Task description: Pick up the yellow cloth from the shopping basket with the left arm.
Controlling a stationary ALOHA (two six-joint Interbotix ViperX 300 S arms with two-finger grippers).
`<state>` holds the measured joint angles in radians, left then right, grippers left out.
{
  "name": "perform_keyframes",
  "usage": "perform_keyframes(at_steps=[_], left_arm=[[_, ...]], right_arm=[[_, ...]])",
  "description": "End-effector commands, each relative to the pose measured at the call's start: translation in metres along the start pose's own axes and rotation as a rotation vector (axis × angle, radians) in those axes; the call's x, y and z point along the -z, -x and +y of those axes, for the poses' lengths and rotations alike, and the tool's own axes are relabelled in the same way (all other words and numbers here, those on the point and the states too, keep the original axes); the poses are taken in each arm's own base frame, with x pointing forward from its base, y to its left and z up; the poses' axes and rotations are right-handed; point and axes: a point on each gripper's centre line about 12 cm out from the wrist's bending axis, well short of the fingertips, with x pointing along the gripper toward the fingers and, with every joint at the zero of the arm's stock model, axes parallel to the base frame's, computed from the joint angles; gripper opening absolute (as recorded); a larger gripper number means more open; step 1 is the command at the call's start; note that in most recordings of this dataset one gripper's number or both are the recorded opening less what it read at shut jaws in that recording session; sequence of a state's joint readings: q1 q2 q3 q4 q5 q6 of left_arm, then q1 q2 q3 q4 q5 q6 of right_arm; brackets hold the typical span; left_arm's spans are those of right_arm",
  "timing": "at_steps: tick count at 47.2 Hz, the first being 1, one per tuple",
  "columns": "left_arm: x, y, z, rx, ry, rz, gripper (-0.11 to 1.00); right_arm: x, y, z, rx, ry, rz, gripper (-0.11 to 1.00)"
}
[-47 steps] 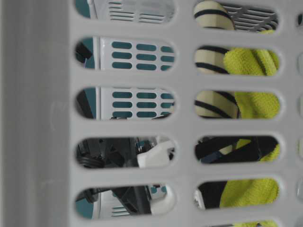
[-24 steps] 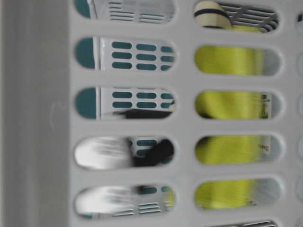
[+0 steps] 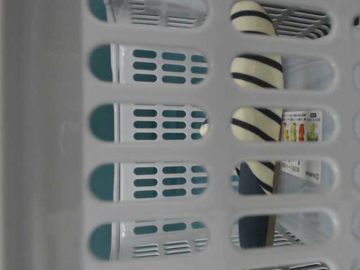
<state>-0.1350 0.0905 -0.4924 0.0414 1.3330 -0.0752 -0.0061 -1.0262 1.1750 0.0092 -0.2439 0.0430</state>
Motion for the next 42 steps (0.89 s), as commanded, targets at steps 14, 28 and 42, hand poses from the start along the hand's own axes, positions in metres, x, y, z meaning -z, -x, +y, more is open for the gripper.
perform_keyframes(at_steps=[14,28,42], left_arm=[[-0.009,0.021,0.007,-0.016,0.01,0.023,0.16],[0.003,0.01,0.011,-0.023,0.014,0.062,0.16],[0.011,0.002,0.008,-0.012,0.004,0.009,0.16]], right_arm=[[-0.006,0.001,0.0,0.0,-0.003,-0.025,-0.01],[-0.006,0.001,0.0,0.0,-0.003,-0.023,-0.01],[-0.006,0.001,0.0,0.001,-0.003,-0.023,-0.01]])
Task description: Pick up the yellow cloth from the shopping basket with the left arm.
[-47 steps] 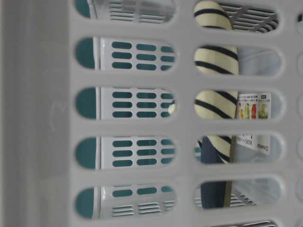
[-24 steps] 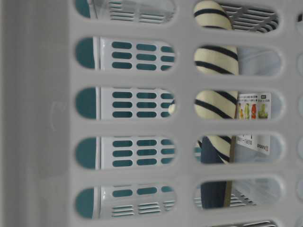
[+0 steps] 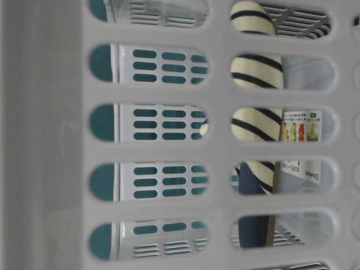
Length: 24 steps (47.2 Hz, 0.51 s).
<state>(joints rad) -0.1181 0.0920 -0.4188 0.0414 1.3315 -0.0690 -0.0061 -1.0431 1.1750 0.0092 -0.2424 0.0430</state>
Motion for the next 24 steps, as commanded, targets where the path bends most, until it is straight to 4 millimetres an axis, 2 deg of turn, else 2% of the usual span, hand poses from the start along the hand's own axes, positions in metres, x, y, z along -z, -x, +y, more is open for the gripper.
perform_keyframes(at_steps=[1,24], left_arm=[[-0.0009,0.0236,0.0014,-0.001,0.001,-0.063,0.16],[0.0019,0.0154,0.0019,-0.003,-0.002,-0.04,0.16]], right_arm=[[-0.0029,-0.0013,-0.0002,0.002,-0.003,-0.009,-0.01],[-0.0011,-0.0009,-0.0009,0.005,-0.002,-0.005,-0.01]])
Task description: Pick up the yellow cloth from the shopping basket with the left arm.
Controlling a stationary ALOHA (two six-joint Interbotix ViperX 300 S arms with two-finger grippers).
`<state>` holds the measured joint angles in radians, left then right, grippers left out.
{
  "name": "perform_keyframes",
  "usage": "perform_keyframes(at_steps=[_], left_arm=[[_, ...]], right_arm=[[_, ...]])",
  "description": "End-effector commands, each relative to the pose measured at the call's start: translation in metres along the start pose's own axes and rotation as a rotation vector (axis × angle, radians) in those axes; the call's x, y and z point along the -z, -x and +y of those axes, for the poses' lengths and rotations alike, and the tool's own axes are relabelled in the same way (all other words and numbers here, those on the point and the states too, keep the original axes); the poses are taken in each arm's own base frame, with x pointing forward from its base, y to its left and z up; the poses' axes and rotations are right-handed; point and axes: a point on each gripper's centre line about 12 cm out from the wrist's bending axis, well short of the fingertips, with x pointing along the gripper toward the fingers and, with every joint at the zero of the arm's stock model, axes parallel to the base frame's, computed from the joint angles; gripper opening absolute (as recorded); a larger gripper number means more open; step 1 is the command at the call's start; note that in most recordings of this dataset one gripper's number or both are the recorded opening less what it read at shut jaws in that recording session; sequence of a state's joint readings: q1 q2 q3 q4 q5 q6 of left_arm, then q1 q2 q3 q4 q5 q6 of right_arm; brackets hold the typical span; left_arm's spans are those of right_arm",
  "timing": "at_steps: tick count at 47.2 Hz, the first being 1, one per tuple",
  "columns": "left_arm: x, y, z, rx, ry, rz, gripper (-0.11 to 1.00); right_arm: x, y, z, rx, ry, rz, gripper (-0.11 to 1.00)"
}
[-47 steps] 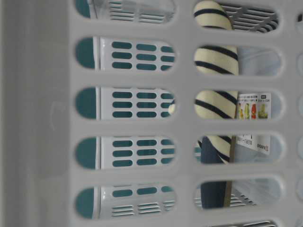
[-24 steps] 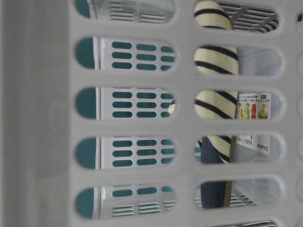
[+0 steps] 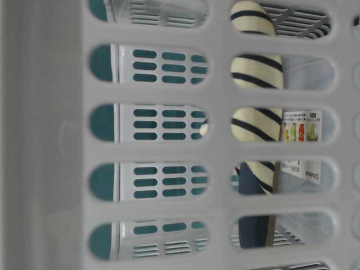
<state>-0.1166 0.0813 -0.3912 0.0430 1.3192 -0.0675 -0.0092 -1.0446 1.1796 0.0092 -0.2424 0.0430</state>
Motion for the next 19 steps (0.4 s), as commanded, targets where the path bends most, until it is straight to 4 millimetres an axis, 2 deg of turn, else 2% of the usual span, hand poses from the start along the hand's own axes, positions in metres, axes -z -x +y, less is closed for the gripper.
perform_keyframes(at_steps=[1,19], left_arm=[[-0.0019,0.0171,0.0001,0.002,-0.002,-0.043,0.16],[-0.0013,0.0165,0.0016,-0.002,-0.001,-0.038,0.16]], right_arm=[[-0.0026,-0.0015,-0.0002,0.002,-0.003,-0.008,-0.01],[-0.0039,-0.0008,-0.0002,0.002,-0.003,-0.015,-0.01]])
